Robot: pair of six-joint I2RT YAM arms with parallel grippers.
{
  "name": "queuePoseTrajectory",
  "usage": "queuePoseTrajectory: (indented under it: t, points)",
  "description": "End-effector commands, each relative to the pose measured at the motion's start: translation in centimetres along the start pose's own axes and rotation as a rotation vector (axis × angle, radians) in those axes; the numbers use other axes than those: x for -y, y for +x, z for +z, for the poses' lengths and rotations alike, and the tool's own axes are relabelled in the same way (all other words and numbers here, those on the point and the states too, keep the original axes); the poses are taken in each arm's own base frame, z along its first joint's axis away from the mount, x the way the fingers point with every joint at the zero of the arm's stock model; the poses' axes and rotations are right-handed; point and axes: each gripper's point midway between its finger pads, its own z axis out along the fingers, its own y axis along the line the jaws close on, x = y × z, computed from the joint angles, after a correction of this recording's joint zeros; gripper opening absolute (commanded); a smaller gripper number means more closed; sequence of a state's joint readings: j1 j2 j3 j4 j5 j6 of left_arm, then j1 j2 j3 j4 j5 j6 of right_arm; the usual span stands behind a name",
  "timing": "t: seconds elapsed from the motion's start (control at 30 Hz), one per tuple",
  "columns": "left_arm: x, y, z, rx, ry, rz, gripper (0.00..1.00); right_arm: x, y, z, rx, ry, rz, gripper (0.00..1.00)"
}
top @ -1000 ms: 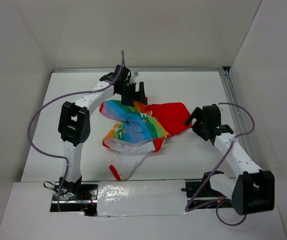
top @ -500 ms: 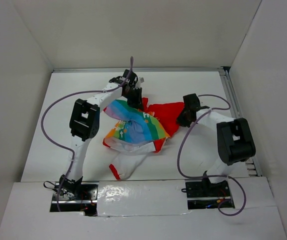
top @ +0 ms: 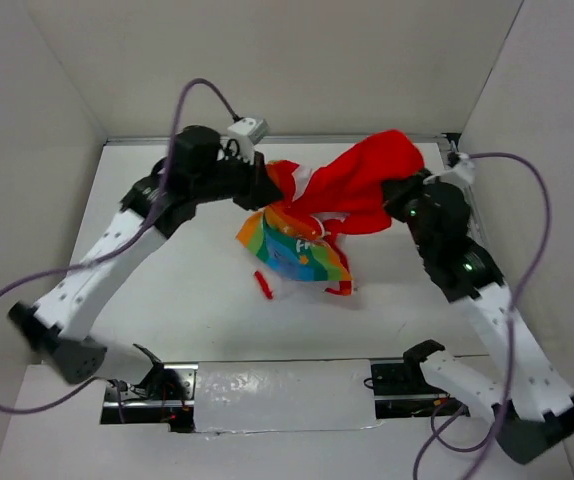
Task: Zip up the jacket
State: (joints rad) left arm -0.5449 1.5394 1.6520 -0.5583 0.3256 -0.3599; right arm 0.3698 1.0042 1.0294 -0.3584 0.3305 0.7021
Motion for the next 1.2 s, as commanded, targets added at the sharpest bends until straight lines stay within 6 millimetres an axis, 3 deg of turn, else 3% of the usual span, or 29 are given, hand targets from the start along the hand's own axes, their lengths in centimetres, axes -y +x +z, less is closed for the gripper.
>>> queuePoseTrajectory:
  t: [0.0, 0.03, 0.07, 0.13, 0.17, 0.2, 0.23, 0.27, 0.33, 0.37, 0.47, 0.57, 0.63, 0.67, 0.7, 0.73, 0.77, 0.8, 0.83, 0.87, 0.9, 0.93, 0.97, 1.0, 1.03, 1.07, 1.1, 1.13, 1.17]
  points:
    - [6.1, -3.6, -8.5, 0.252, 0.099, 0.154, 0.0, -2.5, -8.1, -8.1, 0.225, -0.101, -0.021, 0.0]
    - [6.9, -3.3, -9.9, 0.274, 0.119, 0.168, 0.0, -3.5, -9.8, -11.0, 0.265, -0.175, -0.013, 0.0]
    - [9.1, -4.1, -13.6, 0.363, 0.166, 0.206, 0.0, -4.9, -11.8, -13.5, 0.304, -0.246, -0.028, 0.0]
    - [10.9, -4.1, -16.5, 0.42, 0.222, 0.234, 0.0, -6.8, -13.7, -17.2, 0.34, -0.376, -0.07, 0.0]
    - [12.4, -3.9, -19.1, 0.467, 0.263, 0.257, 0.0, -7.4, -14.5, -18.5, 0.352, -0.411, -0.076, 0.0]
    - [13.0, -3.9, -20.3, 0.489, 0.278, 0.26, 0.0, -8.4, -16.7, -21.1, 0.399, -0.463, -0.071, 0.0]
    - [13.8, -3.7, -21.2, 0.493, 0.315, 0.272, 0.0, -9.3, -17.3, -21.8, 0.398, -0.493, -0.088, 0.0]
    - [14.3, -3.5, -22.4, 0.499, 0.334, 0.261, 0.0, -9.5, -19.0, -24.0, 0.427, -0.512, -0.078, 0.0]
    - [14.6, -3.2, -22.9, 0.487, 0.347, 0.243, 0.0, -10.4, -19.8, -23.9, 0.423, -0.511, -0.091, 0.0]
    - [14.5, -3.2, -22.9, 0.475, 0.336, 0.211, 0.0, -10.6, -21.0, -25.1, 0.45, -0.514, -0.079, 0.0]
    - [13.4, -3.4, -21.8, 0.461, 0.283, 0.123, 0.0, -11.1, -21.8, -23.3, 0.44, -0.446, -0.074, 0.0]
    - [9.8, -3.8, -18.1, 0.431, 0.11, -0.031, 0.0, -12.0, -20.0, -17.5, 0.349, -0.341, -0.103, 0.0]
    - [6.5, -2.7, -14.2, 0.343, -0.038, -0.149, 0.0, -12.1, -18.1, -14.2, 0.281, -0.29, -0.121, 0.0]
    - [4.8, -1.2, -12.1, 0.285, -0.087, -0.185, 0.0, -12.5, -16.2, -10.7, 0.212, -0.253, -0.15, 0.0]
    - [4.1, -0.9, -10.6, 0.262, -0.083, -0.2, 0.0, -12.1, -15.3, -8.7, 0.177, -0.22, -0.145, 0.0]
    - [1.2, -0.1, -8.0, 0.21, -0.121, -0.266, 0.0, -11.7, -13.4, -6.1, 0.12, -0.19, -0.156, 0.0]
    - [0.1, 1.8, -5.9, 0.127, -0.088, -0.313, 0.0, -11.3, -10.7, -2.3, 0.034, -0.15, -0.173, 0.0]
    - [-1.8, 2.2, -4.3, 0.112, -0.115, -0.354, 0.0, -10.4, -9.5, 0.0, -0.002, -0.109, -0.156, 0.0]
    - [-6.1, 3.7, -1.5, 0.057, -0.219, -0.467, 0.0, -9.4, -6.5, 4.2, -0.078, -0.057, -0.161, 0.0]
    - [-7.8, 4.3, -0.3, 0.025, -0.245, -0.505, 0.0, -9.2, -4.6, 6.2, -0.144, -0.06, -0.15, 0.0]
    - [-11.5, 6.3, 2.5, -0.056, -0.297, -0.57, 0.13, -9.5, -4.4, 8.0, -0.16, -0.062, -0.13, 0.06]
    - [-11.5, 5.6, 3.7, -0.088, -0.227, -0.585, 0.19, -8.2, -1.0, 12.2, -0.242, -0.007, -0.152, 0.08]
    - [-14.2, 7.2, 6.1, -0.153, -0.234, -0.627, 0.49, -9.8, -2.0, 13.7, -0.219, -0.027, -0.149, 0.11]
    - [-14.6, 5.7, 7.0, -0.138, -0.207, -0.616, 0.56, -9.3, -0.9, 15.0, -0.262, 0.006, -0.166, 0.19]
    - [-15.3, 5.8, 7.8, -0.155, -0.209, -0.624, 0.67, -7.9, 2.4, 18.3, -0.336, 0.054, -0.195, 0.25]
    - [-15.9, 5.6, 8.4, -0.161, -0.209, -0.625, 0.74, -8.0, 2.8, 19.4, -0.35, 0.062, -0.199, 0.31]
    - [-16.7, 5.2, 9.1, -0.165, -0.219, -0.611, 0.83, -8.2, 3.0, 20.4, -0.355, 0.061, -0.212, 0.54]
    - [-17.0, 5.0, 9.3, -0.163, -0.223, -0.602, 0.99, -8.4, 2.8, 20.5, -0.353, 0.054, -0.213, 0.66]
    - [-16.9, 4.4, 9.0, -0.149, -0.202, -0.574, 0.99, -8.7, 2.6, 20.0, -0.352, 0.024, -0.213, 0.89]
